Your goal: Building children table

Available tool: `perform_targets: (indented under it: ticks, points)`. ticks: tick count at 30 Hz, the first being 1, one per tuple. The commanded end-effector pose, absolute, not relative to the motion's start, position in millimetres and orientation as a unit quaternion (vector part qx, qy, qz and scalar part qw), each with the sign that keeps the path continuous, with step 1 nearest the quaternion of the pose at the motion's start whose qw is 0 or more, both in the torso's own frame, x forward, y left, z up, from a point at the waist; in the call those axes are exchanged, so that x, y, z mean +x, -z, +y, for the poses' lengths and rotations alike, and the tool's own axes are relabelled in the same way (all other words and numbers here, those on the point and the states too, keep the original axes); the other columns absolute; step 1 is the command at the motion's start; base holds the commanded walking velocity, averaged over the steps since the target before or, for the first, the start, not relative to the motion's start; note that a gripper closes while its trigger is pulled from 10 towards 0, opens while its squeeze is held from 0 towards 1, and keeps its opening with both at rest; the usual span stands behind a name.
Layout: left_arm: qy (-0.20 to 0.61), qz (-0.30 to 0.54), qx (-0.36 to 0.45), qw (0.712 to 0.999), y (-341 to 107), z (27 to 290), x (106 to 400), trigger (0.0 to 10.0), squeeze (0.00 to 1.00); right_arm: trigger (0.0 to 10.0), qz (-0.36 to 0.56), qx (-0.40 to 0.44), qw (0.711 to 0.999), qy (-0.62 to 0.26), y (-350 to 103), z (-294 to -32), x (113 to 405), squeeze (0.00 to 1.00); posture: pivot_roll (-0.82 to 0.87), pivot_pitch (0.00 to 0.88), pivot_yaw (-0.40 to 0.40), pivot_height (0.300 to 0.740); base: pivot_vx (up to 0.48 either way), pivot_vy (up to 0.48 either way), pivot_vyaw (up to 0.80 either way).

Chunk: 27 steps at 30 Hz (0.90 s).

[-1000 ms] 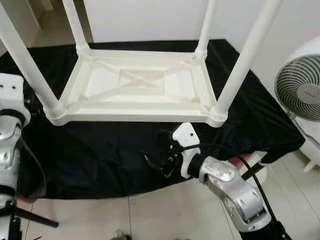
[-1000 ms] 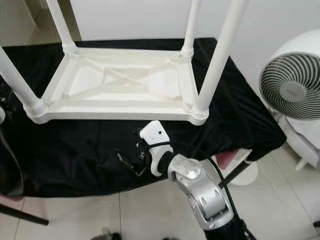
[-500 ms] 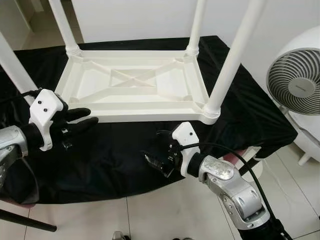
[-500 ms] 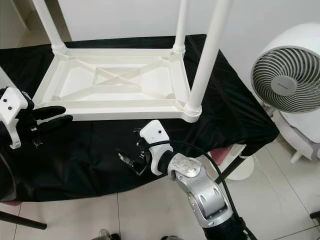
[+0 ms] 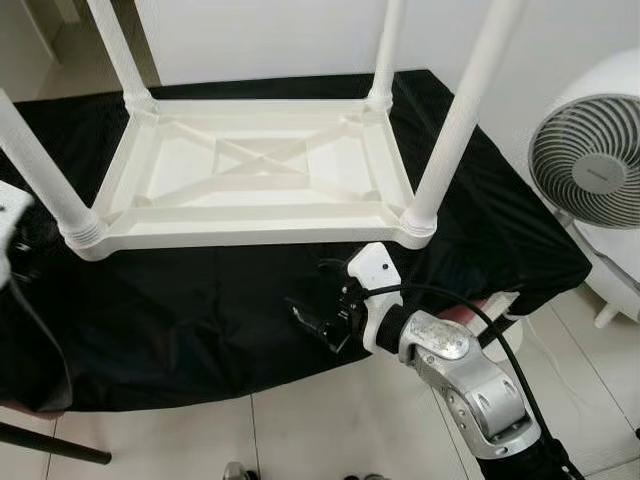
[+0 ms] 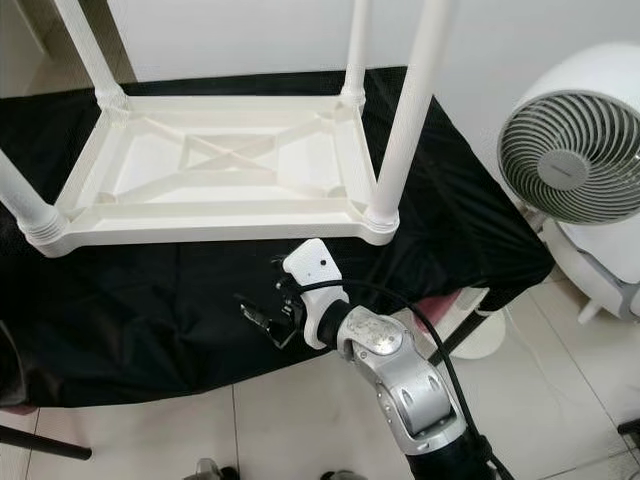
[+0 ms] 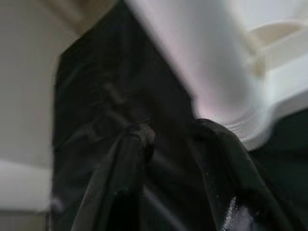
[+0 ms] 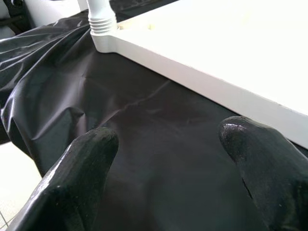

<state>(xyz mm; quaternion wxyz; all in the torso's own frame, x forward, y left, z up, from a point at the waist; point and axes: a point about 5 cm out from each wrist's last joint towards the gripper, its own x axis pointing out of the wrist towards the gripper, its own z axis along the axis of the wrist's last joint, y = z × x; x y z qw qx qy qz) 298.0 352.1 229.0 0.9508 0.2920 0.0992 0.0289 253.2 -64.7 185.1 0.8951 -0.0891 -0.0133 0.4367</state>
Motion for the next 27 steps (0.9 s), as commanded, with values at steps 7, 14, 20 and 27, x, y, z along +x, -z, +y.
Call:
perform_targets:
  ticks: [7,14,20,27]
  points:
    - [-0.209,0.052,0.249,0.944,-241,373,319,10.0,0.00,10.0,-0.017,-0.084,0.894,-0.440,-187,-61,254,0.00,-0.05,0.140,0.021,0.740,0.000,0.000,0.00]
    - [-0.251,-0.012,0.192,0.949,-262,349,359,10.0,0.00,10.0,-0.024,-0.081,0.892,-0.445,-191,-58,253,0.00,-0.07,0.135,0.021,0.740,0.000,0.000,0.00]
    - [-0.214,-0.017,0.192,0.958,-267,329,374,10.0,0.00,10.0,-0.026,-0.079,0.894,-0.440,-192,-60,251,0.00,-0.09,0.130,0.038,0.740,0.000,0.000,0.00]
    - [-0.114,0.020,0.184,0.976,-249,322,378,10.0,0.00,10.0,-0.025,-0.078,0.897,-0.435,-190,-62,249,0.00,-0.09,0.128,0.034,0.740,0.000,0.000,0.00]
